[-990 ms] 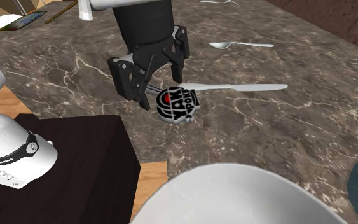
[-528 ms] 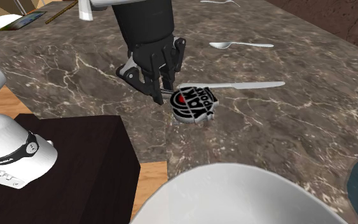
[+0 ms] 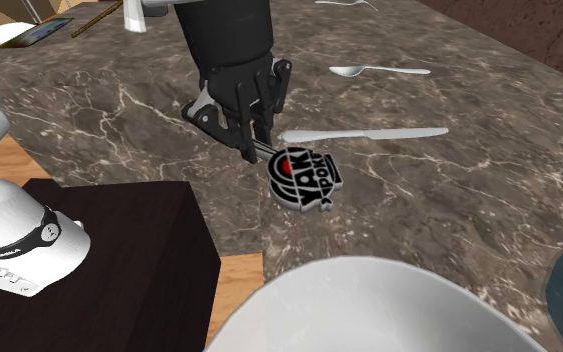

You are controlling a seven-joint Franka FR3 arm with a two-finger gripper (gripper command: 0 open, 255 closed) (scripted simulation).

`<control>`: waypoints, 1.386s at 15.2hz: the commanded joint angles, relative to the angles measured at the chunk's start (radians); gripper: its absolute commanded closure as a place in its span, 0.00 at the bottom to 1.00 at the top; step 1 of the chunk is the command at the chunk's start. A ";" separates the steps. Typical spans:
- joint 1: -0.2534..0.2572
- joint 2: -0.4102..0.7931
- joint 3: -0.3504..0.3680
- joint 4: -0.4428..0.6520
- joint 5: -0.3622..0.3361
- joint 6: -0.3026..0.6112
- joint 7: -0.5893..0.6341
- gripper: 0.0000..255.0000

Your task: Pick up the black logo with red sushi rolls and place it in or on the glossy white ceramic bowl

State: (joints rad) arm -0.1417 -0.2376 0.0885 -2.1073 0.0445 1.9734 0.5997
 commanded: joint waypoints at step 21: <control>-0.002 0.020 -0.003 0.308 -0.005 -0.289 0.007 1.00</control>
State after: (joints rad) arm -0.1435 -0.2193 0.0861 -1.8137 0.0395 1.6974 0.6072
